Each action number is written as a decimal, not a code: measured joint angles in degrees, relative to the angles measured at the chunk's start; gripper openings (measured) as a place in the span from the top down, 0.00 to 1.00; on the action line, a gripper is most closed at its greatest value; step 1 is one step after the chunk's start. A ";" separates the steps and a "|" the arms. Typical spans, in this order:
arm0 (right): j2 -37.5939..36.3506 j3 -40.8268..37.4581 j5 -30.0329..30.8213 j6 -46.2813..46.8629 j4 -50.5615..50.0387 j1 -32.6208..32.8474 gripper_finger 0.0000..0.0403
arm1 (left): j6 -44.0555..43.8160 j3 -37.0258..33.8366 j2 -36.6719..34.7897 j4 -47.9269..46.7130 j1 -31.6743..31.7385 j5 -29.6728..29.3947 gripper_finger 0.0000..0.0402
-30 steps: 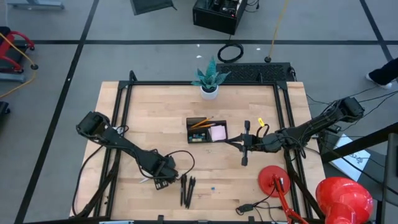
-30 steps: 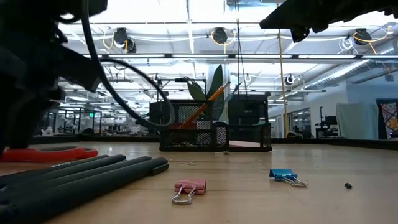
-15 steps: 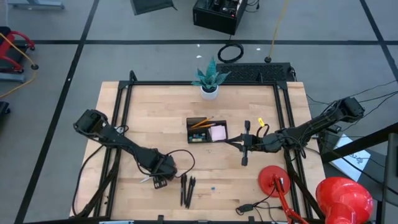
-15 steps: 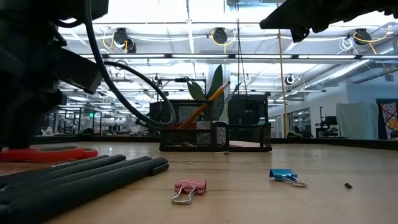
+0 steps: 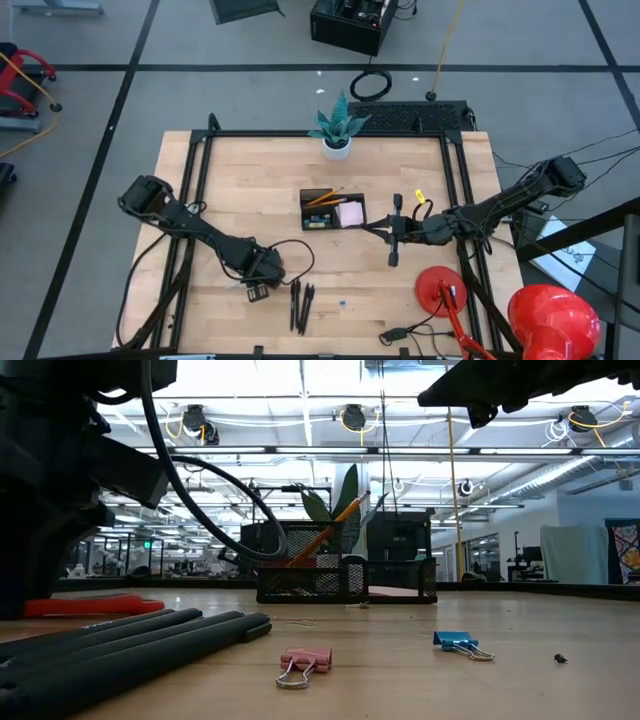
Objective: Pick and place office supplies into organizer
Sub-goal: Put the red scissors into the black desk organizer
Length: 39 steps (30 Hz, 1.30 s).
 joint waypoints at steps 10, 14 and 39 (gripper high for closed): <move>0.00 0.01 0.00 0.00 0.00 -0.01 0.99 | 2.57 -0.22 -1.36 0.39 -0.95 -2.66 0.70; 0.00 0.00 0.00 0.00 0.06 -0.02 0.99 | 1.78 -0.44 -4.84 1.54 -1.31 -9.96 0.71; 0.02 -0.01 0.00 0.00 0.41 -0.01 0.99 | 18.69 -0.11 -20.33 18.49 -0.87 -29.07 0.72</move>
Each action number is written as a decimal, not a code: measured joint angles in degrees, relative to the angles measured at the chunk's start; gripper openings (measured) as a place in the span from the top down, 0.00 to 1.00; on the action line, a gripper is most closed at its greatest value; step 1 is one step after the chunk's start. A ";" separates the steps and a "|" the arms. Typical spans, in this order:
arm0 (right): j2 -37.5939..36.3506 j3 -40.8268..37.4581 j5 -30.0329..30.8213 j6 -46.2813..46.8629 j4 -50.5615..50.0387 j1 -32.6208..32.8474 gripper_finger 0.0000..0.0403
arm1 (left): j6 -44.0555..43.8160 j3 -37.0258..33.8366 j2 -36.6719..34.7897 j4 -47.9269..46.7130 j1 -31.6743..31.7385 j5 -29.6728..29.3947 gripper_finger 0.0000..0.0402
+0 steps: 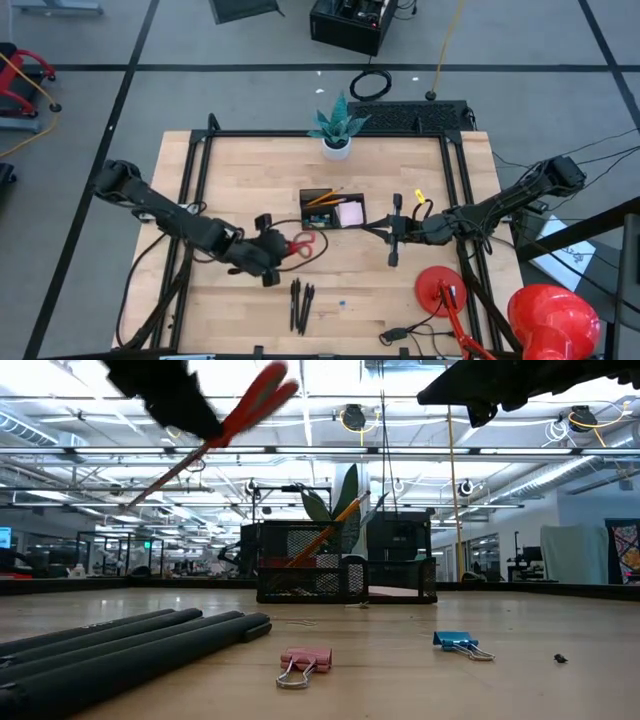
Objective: Pick and place office supplies into organizer
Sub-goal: Put the red scissors into the black desk organizer
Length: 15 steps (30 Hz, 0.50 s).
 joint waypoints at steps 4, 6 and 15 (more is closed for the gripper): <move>0.00 0.00 0.00 0.00 0.00 -0.01 0.99 | 7.19 0.02 -1.98 6.15 1.18 -5.33 0.72; 0.00 0.00 0.00 0.00 0.01 0.00 0.99 | 11.22 0.04 -2.49 9.39 2.15 -7.31 0.72; 0.00 0.00 0.00 0.00 -0.04 0.01 0.99 | 27.64 0.07 -3.06 24.09 10.35 -11.08 0.72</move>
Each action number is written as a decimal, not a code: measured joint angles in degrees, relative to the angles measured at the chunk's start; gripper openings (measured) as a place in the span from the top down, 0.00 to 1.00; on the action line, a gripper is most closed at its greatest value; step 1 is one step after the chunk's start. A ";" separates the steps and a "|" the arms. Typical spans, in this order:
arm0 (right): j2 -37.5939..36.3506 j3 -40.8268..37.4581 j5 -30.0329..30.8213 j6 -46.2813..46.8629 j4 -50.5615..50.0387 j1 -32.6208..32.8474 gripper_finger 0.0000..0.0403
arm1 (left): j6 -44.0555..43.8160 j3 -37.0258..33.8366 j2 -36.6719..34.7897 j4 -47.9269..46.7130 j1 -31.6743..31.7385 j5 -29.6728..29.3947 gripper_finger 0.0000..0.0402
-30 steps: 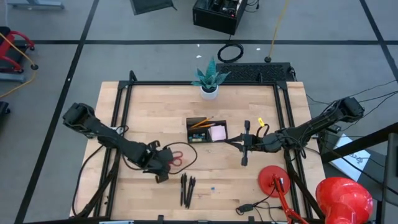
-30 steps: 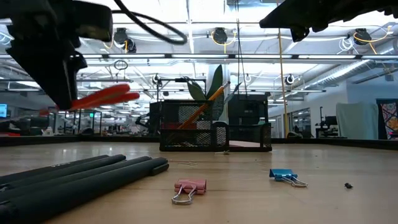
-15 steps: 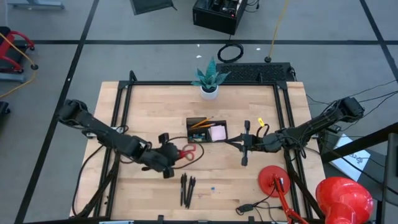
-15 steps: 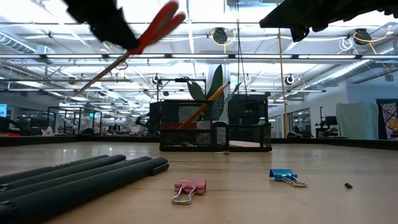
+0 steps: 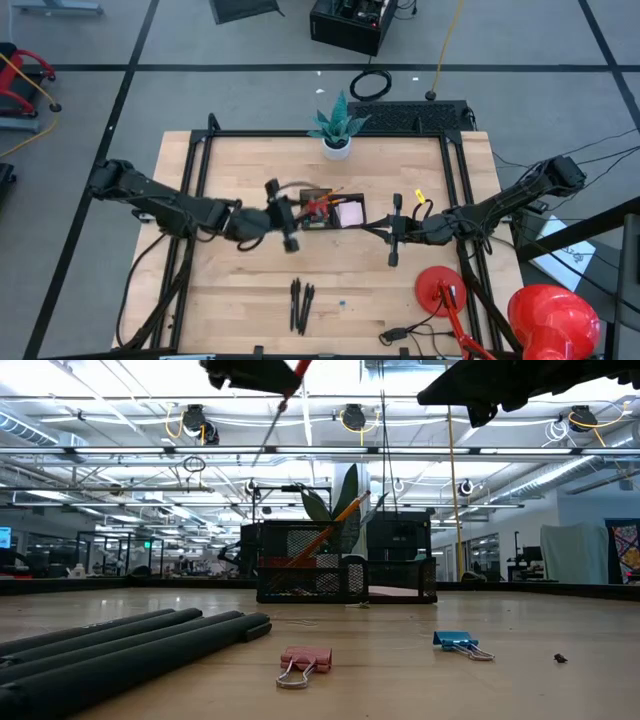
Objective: Pick and place office supplies into organizer
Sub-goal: Put the red scissors into the black desk organizer
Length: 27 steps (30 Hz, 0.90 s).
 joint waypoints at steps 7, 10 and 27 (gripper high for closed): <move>0.00 0.01 0.02 0.00 0.04 -0.02 0.99 | 3.56 0.00 0.23 6.85 8.99 8.58 0.72; 0.00 0.00 0.02 -0.03 0.10 -0.02 0.99 | 2.48 0.03 2.20 8.14 12.37 11.47 0.72; 0.00 0.00 0.02 -0.05 -0.02 -0.02 0.99 | 3.19 -0.90 14.91 12.66 19.97 16.82 0.72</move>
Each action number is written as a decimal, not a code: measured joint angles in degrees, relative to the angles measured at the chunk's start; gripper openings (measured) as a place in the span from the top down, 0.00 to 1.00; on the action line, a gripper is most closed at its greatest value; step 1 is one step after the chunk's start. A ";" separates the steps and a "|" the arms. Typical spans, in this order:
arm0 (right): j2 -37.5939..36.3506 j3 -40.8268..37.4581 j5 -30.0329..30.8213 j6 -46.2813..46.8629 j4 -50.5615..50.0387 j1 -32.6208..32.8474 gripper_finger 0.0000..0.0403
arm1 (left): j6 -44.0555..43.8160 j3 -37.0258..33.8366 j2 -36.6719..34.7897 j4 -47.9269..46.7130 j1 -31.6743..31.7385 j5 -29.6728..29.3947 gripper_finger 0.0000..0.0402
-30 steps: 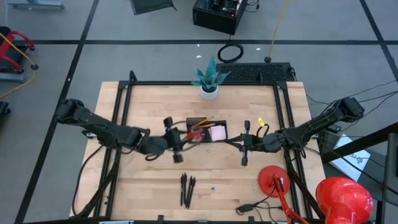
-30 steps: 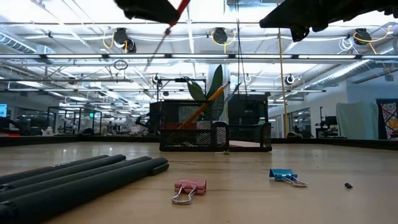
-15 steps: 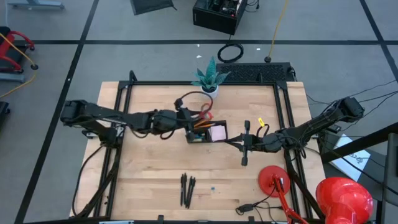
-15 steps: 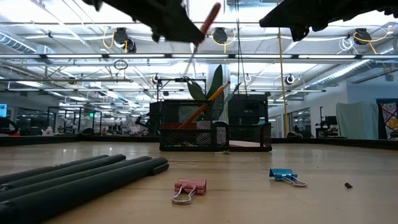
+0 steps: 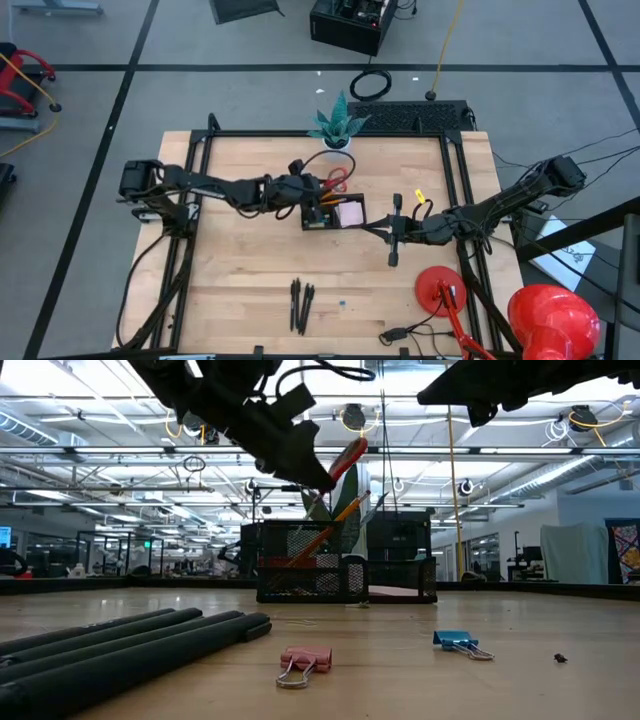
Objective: Pick and place office supplies into organizer
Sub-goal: Put the red scissors into the black desk organizer
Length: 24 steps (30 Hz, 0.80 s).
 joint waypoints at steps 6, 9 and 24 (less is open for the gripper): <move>0.00 0.01 0.00 -0.08 0.04 0.00 0.99 | -2.35 -0.09 1.29 -0.38 0.36 0.02 0.72; 0.00 0.00 0.00 -0.13 0.00 0.00 0.99 | -4.13 0.07 2.37 0.57 0.51 0.06 0.72; -0.01 0.01 0.00 0.02 -0.41 0.00 0.99 | -7.46 -10.03 1.57 11.21 2.11 0.02 0.72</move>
